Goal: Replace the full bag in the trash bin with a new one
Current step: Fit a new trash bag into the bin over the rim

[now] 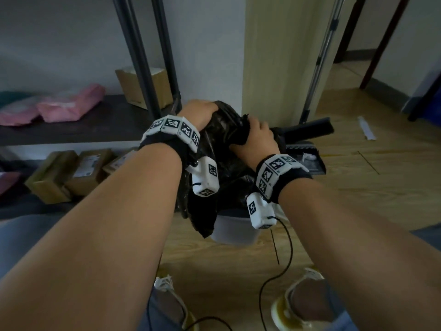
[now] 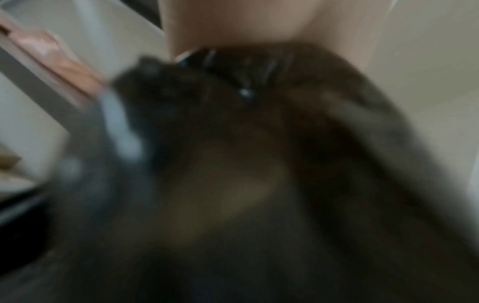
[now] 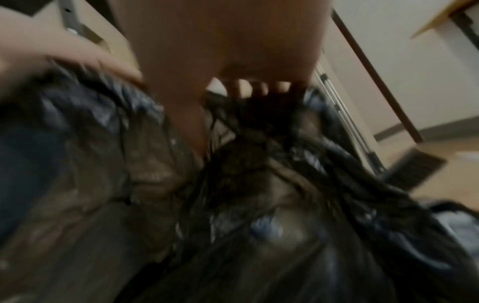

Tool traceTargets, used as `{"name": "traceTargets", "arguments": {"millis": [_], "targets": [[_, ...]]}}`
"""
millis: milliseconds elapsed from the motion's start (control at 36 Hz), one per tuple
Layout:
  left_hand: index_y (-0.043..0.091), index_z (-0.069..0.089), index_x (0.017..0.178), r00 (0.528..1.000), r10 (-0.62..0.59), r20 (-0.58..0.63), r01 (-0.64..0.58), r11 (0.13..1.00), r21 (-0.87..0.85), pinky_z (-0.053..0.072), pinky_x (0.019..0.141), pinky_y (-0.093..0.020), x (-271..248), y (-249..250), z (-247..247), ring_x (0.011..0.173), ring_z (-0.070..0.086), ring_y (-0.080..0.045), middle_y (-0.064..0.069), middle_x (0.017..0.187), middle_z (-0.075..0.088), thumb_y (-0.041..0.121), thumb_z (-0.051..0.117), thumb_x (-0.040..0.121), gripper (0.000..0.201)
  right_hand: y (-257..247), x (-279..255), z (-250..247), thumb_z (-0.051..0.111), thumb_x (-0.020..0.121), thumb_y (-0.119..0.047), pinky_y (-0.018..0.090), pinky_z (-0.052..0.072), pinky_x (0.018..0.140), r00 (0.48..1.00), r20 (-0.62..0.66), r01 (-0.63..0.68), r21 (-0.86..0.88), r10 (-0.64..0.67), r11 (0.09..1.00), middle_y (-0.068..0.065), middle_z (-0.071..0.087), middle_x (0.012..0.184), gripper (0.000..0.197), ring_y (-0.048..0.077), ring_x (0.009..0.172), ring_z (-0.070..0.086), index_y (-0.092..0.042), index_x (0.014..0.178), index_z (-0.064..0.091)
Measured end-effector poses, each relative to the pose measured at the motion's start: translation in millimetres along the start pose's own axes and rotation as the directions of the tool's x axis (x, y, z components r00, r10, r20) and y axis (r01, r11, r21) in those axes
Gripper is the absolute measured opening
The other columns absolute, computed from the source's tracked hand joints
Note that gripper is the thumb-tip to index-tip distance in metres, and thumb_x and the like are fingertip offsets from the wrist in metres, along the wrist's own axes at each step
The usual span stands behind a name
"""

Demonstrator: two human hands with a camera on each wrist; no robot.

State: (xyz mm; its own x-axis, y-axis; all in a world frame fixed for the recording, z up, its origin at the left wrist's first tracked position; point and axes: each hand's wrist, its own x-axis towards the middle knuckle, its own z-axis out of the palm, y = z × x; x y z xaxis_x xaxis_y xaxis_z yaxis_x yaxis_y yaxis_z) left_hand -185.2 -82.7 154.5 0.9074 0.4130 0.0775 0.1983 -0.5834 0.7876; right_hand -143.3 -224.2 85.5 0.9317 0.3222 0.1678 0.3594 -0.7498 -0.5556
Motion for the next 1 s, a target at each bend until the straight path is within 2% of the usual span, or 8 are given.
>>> {"name": "traceTargets", "arguments": {"millis": [194, 389, 500, 667, 778, 833, 944, 1000], "targets": [[-0.003, 0.061, 0.12, 0.996, -0.054, -0.072, 0.057, 0.998, 0.028, 0.04, 0.082, -0.026, 15, -7, 1, 0.12, 0.055, -0.032, -0.019, 0.127, 0.059, 0.017, 0.046, 0.097, 0.034, 28, 15, -3, 0.046, 0.095, -0.015, 0.04, 0.049, 0.082, 0.964, -0.059, -0.257, 0.045, 0.26, 0.965, 0.02, 0.061, 0.118, 0.027, 0.038, 0.105, 0.06, -0.004, 0.119, 0.052], [-0.001, 0.067, 0.111, 0.976, -0.085, -0.202, 0.122, 0.977, 0.176, 0.044, 0.098, -0.031, 32, -33, 8, 0.112, 0.06, -0.032, -0.017, 0.12, 0.065, -0.003, 0.049, 0.09, 0.028, 53, 29, -21, 0.044, 0.097, -0.009, 0.04, 0.047, 0.078, 0.922, -0.2, -0.327, 0.059, 0.332, 0.943, 0.021, 0.054, 0.124, 0.023, 0.04, 0.108, 0.058, -0.002, 0.12, 0.046], [0.005, 0.063, 0.119, 0.937, -0.128, -0.324, 0.227, 0.929, 0.291, 0.047, 0.093, -0.038, 34, -51, 13, 0.114, 0.059, -0.035, -0.018, 0.121, 0.063, 0.009, 0.045, 0.092, 0.033, 71, 33, -24, 0.044, 0.097, -0.01, 0.044, 0.049, 0.084, 0.897, -0.196, -0.396, 0.048, 0.397, 0.917, 0.02, 0.051, 0.127, 0.028, 0.041, 0.11, 0.056, -0.005, 0.125, 0.044], [0.01, 0.064, 0.1, 0.953, -0.174, -0.25, 0.24, 0.934, 0.265, 0.047, 0.092, -0.037, 39, -59, 25, 0.114, 0.058, -0.035, -0.019, 0.122, 0.062, 0.018, 0.044, 0.095, 0.022, 71, 29, -11, 0.046, 0.1, -0.015, 0.033, 0.044, 0.073, 0.878, 0.201, -0.403, -0.181, 0.435, 0.897, 0.018, 0.058, 0.097, 0.022, 0.033, 0.096, 0.059, 0.004, 0.099, 0.058], [0.025, 0.037, 0.059, 0.973, -0.163, -0.162, 0.197, 0.956, 0.218, 0.047, 0.087, -0.037, 46, -52, 39, 0.092, 0.06, -0.031, -0.007, 0.077, 0.058, 0.018, 0.046, 0.094, 0.038, 64, 31, 18, 0.066, 0.088, -0.032, 0.048, 0.039, 0.101, 0.87, 0.239, -0.385, -0.214, 0.431, 0.898, 0.02, 0.039, 0.138, 0.057, 0.041, 0.125, 0.042, -0.01, 0.134, 0.042], [0.022, 0.043, 0.06, 0.981, -0.149, -0.126, 0.174, 0.959, 0.222, 0.043, 0.08, -0.035, 46, -47, 46, 0.076, 0.054, -0.026, -0.001, 0.066, 0.049, 0.015, 0.047, 0.093, 0.035, 61, 31, 28, 0.067, 0.085, -0.035, 0.052, 0.033, 0.106, 0.918, 0.195, -0.311, -0.183, 0.344, 0.933, 0.018, 0.035, 0.142, 0.064, 0.041, 0.13, 0.036, -0.017, 0.139, 0.037], [-0.004, 0.068, 0.1, 0.995, -0.064, -0.078, 0.083, 0.958, 0.273, 0.045, 0.088, -0.035, 49, -49, 57, 0.103, 0.06, -0.035, -0.021, 0.11, 0.066, 0.009, 0.047, 0.093, 0.026, 59, 42, 40, 0.057, 0.091, -0.031, 0.047, 0.034, 0.104, 0.973, 0.031, -0.216, -0.22, 0.228, 0.951, 0.015, 0.045, 0.135, 0.043, 0.037, 0.126, 0.042, -0.017, 0.131, 0.05], [-0.003, 0.069, 0.105, 0.996, -0.056, -0.067, 0.072, 0.96, 0.272, 0.046, 0.088, -0.035, 53, -55, 58, 0.103, 0.061, -0.034, -0.019, 0.111, 0.067, 0.01, 0.051, 0.091, 0.027, 60, 48, 44, 0.05, 0.093, -0.023, 0.043, 0.041, 0.097, 0.977, 0.013, -0.206, -0.201, 0.213, 0.958, 0.014, 0.057, 0.122, 0.026, 0.035, 0.113, 0.054, -0.014, 0.116, 0.06]]}}
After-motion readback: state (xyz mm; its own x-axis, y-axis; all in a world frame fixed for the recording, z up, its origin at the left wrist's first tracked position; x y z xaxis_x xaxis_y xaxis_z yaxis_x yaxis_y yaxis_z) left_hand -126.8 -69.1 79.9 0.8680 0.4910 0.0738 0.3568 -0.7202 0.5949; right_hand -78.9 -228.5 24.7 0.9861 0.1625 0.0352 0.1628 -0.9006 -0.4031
